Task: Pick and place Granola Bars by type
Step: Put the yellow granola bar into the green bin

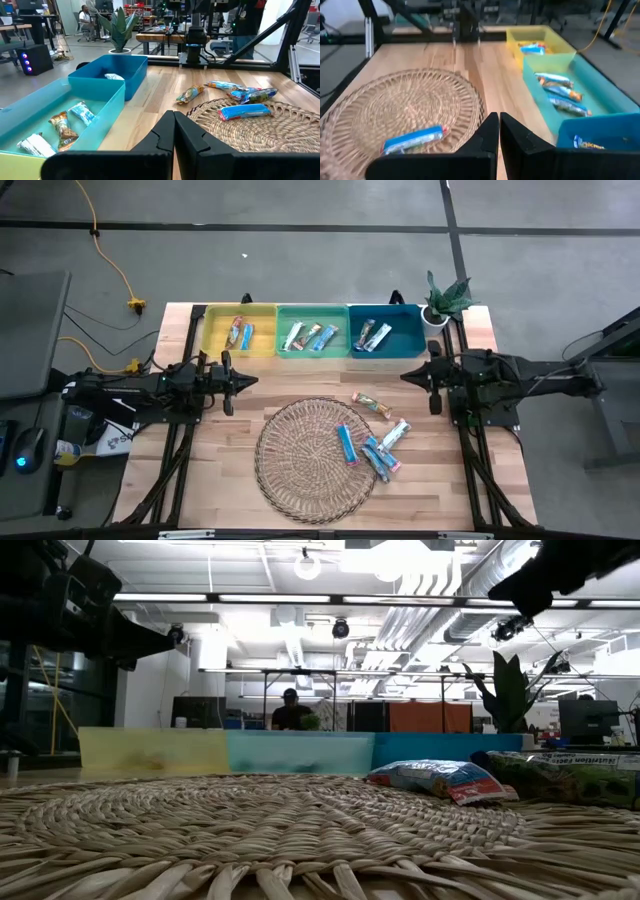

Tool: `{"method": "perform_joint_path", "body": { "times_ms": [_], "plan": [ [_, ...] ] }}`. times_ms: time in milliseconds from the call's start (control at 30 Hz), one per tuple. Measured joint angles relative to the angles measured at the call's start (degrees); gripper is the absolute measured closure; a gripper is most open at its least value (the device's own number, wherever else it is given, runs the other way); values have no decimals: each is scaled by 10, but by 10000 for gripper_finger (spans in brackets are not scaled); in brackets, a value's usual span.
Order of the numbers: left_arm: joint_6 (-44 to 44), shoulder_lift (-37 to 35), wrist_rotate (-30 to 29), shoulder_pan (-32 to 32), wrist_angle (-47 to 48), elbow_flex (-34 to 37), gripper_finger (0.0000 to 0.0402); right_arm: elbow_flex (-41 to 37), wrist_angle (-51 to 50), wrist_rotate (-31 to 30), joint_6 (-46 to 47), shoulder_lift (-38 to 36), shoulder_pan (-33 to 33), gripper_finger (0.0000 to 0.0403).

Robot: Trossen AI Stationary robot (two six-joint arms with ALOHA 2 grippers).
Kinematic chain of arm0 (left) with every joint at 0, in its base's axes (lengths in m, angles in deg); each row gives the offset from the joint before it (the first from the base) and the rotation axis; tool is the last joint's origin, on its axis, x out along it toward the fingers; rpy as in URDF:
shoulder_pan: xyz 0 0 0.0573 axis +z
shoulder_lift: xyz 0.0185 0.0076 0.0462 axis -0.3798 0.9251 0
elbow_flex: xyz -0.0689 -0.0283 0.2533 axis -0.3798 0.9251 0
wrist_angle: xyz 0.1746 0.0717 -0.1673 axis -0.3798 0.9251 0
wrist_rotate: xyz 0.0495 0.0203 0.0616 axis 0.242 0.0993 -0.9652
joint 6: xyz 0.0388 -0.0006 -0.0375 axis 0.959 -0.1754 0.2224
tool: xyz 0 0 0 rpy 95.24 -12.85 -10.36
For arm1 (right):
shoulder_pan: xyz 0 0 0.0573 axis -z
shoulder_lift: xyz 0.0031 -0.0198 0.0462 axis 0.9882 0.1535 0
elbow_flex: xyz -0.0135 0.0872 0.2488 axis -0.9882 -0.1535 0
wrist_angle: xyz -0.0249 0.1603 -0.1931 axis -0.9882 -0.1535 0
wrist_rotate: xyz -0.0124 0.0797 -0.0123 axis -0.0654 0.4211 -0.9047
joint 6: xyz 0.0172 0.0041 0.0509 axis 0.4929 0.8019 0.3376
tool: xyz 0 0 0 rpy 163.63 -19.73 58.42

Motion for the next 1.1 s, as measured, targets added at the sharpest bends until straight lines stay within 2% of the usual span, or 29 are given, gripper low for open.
{"method": "perform_joint_path", "body": {
  "times_ms": [100, 300, 400, 700, 933, 1100],
  "plan": [
    [0, 0, 0, 0, 0, 0, 401, 33, -17, 22, 2, 33, 0, 402],
    [0, 0, 0, 0, 0, 0, 401, 68, -21, 141, 7, 80, 0, 402],
    [0, 0, 0, 0, 0, 0, 401, 69, -23, 169, 8, 94, 0, 402],
    [0, 0, 0, 0, 0, 0, 401, 69, -81, 143, -11, 141, 0, 402],
    [0, 0, 0, 0, 0, 0, 401, 69, -98, 88, -8, 205, 0, 402],
    [0, 0, 0, 0, 0, 0, 401, 69, -104, 35, 36, 245, 0, 402]
  ]
}}
